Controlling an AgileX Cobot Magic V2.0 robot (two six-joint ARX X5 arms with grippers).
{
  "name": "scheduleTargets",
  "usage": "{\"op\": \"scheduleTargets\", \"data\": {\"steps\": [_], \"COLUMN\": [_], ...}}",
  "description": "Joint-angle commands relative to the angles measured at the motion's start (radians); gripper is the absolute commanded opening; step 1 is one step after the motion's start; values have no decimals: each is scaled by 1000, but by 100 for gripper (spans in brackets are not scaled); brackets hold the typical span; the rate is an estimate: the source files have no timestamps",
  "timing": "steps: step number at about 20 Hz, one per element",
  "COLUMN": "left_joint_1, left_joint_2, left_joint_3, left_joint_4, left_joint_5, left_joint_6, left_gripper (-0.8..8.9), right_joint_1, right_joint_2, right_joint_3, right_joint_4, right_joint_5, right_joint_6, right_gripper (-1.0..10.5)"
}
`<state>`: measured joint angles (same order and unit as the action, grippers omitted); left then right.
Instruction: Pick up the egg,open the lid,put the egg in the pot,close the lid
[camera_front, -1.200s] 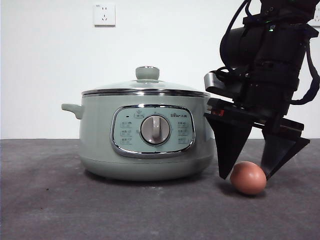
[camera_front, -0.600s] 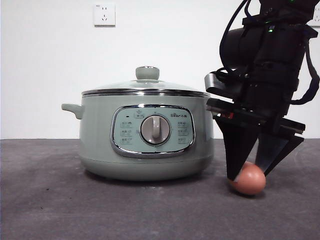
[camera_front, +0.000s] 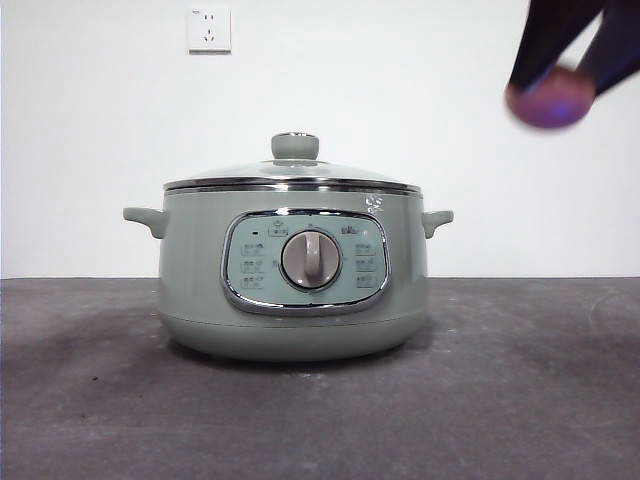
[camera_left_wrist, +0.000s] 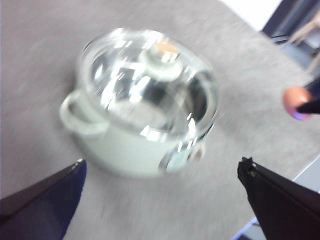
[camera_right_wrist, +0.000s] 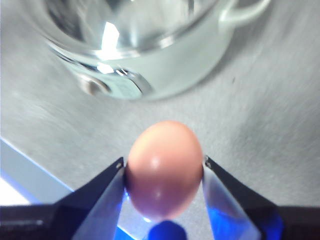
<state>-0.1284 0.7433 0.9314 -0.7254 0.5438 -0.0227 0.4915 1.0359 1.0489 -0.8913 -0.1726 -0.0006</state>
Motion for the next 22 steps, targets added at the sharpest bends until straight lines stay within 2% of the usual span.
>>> {"op": "scheduleTargets", "data": {"steps": [1, 3, 7, 15, 22], "left_joint_1": [-67, -145, -267, -340, -370], "left_joint_2": [83, 181, 419, 794, 894], "left_joint_3": [6, 10, 122, 338, 352], "left_joint_4": [126, 243, 317, 447, 512], "left_joint_5": [-23, -90, -239, -302, -364], "left_joint_6": [-54, -64, -51, -26, -26], "left_gripper": [625, 625, 625, 625, 624], "right_joint_1": [2, 2, 2, 2, 1], "right_joint_2": [-69, -117, -155, -155, -155], "right_joint_3": [-2, -2, -2, -2, -2], "right_joint_4": [-7, -10, -11, -11, -2], "right_joint_5": [0, 0, -2, -4, -3], "right_joint_6": [-8, -3, 0, 0, -1], "right_gripper": [-16, -16, -16, -16, -16]}}
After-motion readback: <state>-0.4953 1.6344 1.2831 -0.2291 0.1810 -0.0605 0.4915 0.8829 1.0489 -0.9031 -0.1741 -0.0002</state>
